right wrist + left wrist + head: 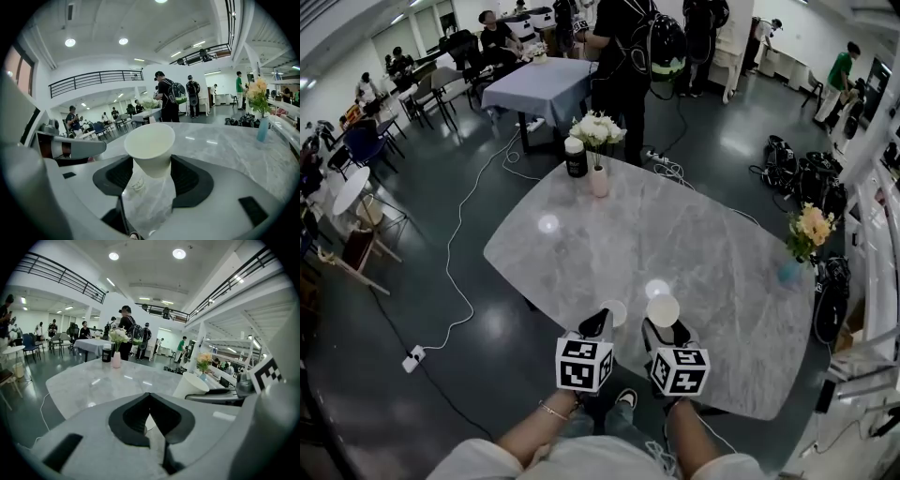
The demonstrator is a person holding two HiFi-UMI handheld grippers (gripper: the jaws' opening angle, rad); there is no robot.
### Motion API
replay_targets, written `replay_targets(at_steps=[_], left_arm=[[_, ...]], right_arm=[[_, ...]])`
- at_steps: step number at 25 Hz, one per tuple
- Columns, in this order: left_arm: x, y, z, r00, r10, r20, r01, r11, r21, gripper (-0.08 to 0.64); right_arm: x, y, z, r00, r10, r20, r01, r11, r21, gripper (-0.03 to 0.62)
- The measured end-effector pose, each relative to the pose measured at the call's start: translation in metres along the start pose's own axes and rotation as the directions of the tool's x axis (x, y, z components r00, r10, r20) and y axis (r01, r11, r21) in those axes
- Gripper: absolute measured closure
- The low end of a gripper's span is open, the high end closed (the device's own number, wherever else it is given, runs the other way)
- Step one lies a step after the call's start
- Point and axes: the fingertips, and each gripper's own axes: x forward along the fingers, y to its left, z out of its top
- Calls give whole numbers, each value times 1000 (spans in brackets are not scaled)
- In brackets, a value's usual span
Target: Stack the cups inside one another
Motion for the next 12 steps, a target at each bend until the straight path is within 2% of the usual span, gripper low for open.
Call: replay_targets(at_steps=[6, 12], left_arm=[[-29, 48, -4, 1000, 26, 1, -26, 1000, -16, 563], [-37, 69, -3, 1000, 21, 22, -21, 1000, -19, 563]], right_arm=[[7, 46, 6, 1000, 7, -1, -7, 999, -35, 362], [13, 71, 8, 1000, 11, 3, -11, 998, -64, 362]])
